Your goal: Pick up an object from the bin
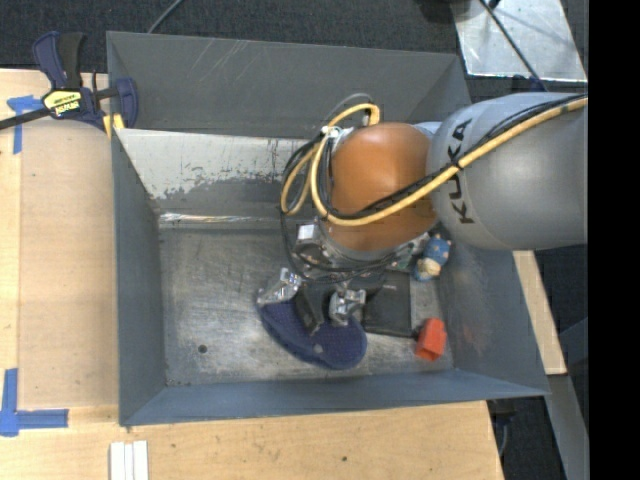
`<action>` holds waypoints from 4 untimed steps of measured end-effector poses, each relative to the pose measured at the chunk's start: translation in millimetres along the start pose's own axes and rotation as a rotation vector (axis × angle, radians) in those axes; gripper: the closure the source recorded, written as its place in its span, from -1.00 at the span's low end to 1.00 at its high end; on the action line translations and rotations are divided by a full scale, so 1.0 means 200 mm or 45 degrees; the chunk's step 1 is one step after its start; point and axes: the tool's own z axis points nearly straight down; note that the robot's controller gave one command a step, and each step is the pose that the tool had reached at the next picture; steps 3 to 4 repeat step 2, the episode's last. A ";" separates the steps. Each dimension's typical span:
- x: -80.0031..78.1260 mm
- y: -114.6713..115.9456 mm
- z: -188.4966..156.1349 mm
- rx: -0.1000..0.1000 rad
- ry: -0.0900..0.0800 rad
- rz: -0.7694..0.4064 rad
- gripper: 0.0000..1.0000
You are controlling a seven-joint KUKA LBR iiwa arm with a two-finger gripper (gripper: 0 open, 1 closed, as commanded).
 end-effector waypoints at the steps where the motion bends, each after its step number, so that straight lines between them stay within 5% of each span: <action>1: 0.00 0.00 0.00 -0.001 -0.001 0.000 1.00; 2: -0.07 0.03 -0.60 0.004 -0.007 -0.076 1.00; 4: -0.07 0.03 -0.60 0.004 -0.007 -0.076 1.00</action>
Offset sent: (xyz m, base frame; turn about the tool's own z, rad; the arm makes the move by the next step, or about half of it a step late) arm 0.0000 0.0000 0.0000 0.0000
